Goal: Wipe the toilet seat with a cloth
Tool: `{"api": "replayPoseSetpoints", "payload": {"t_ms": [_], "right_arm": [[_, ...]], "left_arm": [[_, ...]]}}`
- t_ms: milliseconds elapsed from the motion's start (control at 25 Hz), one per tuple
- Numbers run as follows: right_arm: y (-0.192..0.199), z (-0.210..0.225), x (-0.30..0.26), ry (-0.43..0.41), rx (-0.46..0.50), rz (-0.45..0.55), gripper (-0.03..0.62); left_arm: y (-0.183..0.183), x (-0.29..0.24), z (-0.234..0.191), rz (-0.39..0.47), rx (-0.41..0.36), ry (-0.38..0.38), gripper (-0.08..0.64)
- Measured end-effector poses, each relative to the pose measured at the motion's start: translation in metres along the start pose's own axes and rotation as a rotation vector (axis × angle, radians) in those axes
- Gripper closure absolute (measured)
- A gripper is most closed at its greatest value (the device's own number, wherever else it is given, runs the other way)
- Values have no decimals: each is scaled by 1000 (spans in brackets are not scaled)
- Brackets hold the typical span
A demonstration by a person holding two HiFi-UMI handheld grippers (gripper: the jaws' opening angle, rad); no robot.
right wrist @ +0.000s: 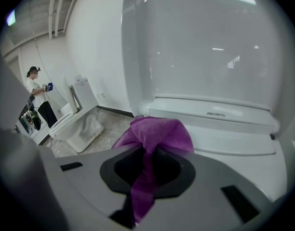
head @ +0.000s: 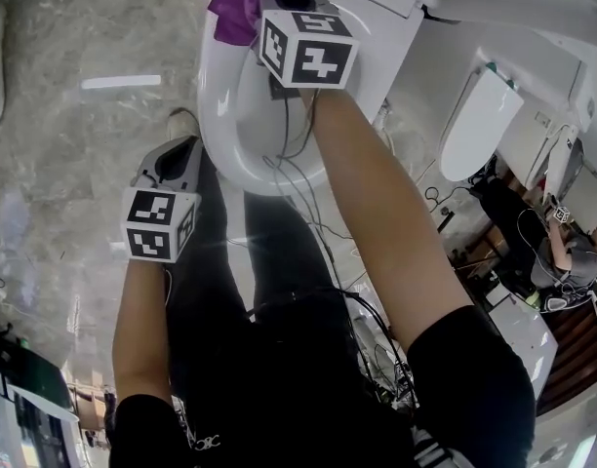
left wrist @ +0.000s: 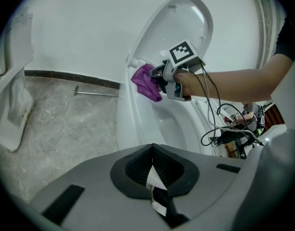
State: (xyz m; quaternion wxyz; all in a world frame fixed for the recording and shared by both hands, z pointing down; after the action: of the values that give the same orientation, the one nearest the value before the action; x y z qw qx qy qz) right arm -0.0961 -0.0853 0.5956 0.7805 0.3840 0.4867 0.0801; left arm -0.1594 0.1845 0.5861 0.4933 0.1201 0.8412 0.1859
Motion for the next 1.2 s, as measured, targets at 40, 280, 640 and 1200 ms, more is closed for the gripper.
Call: {"api": "replayPoseSetpoints", "payload": {"t_ms": [40, 280, 640, 1200], "right_arm": [[2, 8, 3, 4, 2, -2, 537], [21, 55, 25, 33, 22, -40, 537], [57, 130, 78, 98, -36, -156, 537], [118, 178, 166, 213, -492, -221, 537]], "left_arm": [[0, -2, 3, -4, -4, 0, 552], [-6, -14, 20, -6, -18, 3, 552], [-27, -28, 69, -6, -74, 33, 552], [-54, -18, 120, 16, -175, 59, 552]]}}
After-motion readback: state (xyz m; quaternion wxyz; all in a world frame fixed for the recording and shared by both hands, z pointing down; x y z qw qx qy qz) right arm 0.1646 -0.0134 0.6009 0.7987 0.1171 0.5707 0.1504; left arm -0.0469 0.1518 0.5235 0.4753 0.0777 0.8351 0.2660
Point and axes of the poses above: the fingertips, and each gripper's own axes: x backward along the fingers, z to its right, y out of its underside, the point moved 4 cm from there along x, backward along the fingers, and after that the axes turned 4 degrees about -x, right-handed, at the moved point
